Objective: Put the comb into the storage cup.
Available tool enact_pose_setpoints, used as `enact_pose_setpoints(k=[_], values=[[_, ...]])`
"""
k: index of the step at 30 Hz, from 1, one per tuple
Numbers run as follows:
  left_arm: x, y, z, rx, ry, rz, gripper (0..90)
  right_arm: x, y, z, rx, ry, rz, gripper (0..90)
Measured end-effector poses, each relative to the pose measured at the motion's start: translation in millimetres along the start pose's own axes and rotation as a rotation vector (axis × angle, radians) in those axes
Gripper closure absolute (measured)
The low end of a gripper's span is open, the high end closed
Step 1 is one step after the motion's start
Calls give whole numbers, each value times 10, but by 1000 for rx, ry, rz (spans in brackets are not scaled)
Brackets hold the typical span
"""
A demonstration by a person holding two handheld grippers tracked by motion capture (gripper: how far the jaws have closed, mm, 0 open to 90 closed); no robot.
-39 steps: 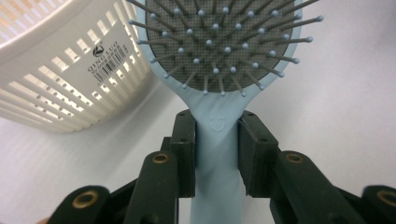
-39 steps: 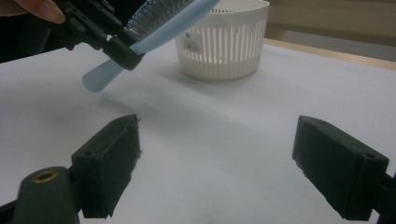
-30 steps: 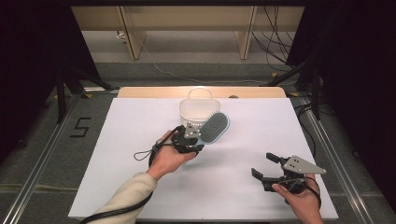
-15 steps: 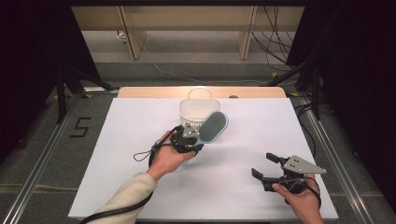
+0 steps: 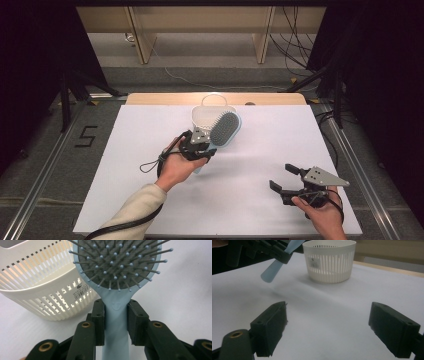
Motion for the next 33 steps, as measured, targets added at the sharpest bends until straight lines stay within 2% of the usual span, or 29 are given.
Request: enact_pose_setpoints(k=[9, 14, 19, 29, 33], values=[[-34, -64, -50, -10, -33, 52, 699, -2, -2, 0, 0, -3, 2, 158], [-53, -100, -69, -18, -36, 74, 698, 0, -3, 3, 1, -1, -1, 158], [-67, -121, -79, -25, -33, 80, 699, -4, -1, -1, 1, -2, 4, 158], [-114, -171, -123, -35, -49, 122, 699, 1, 2, -1, 2, 3, 1, 158], [-123, -189, -138, -34, -58, 124, 699, 0, 3, -5, 2, 2, 1, 158]])
Point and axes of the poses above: each handheld gripper's, and its own axes: y roughly forward along the jaws, x roughly out of its underside, z roughly to its right, the point moved 1 cm from there along y, roughly forward along the jaws, and after that the axes turned 8 degrees about x, right-handed, at the moved point
